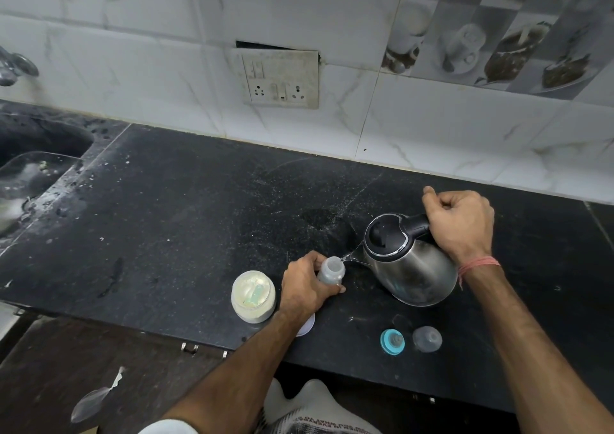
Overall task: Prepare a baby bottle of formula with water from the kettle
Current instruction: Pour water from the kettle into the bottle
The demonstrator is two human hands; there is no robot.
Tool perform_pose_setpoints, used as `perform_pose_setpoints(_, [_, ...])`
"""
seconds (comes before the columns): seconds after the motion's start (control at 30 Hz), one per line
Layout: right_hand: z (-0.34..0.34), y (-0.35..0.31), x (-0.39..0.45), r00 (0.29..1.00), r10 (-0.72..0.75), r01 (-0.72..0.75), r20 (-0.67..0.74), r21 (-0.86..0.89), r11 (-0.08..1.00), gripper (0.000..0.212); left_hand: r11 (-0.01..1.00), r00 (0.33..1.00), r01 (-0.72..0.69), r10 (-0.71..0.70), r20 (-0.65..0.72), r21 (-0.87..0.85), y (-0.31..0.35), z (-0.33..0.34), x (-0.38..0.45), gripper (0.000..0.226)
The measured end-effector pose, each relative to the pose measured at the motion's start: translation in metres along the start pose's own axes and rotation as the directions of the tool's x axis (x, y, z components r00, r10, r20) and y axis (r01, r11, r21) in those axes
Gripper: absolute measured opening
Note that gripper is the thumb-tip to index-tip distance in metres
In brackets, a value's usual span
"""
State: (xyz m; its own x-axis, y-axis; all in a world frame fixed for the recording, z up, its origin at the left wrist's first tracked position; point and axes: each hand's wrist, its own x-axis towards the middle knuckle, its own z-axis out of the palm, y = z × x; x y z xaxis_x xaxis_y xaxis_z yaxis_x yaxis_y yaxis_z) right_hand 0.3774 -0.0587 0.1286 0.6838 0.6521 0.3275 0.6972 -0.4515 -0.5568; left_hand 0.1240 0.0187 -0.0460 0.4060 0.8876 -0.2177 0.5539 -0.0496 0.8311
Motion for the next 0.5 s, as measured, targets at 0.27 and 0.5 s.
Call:
perform_pose_setpoints(0.27, [-0.0015,-0.0023,-0.0023,1.0,-0.004,0.004,0.009,0.009,1.0,0.064,1.0,1.0,-0.001,0.001,0.002,0.012,0.0025,-0.0009,-0.0008,0.06])
perform_pose_setpoints(0.5, [-0.0004,0.0001,-0.0024,1.0,-0.001,0.001,0.002,0.013,1.0,0.064,1.0,1.0,0.005,-0.005,0.014,0.022,0.0044,-0.0022,-0.0001,0.06])
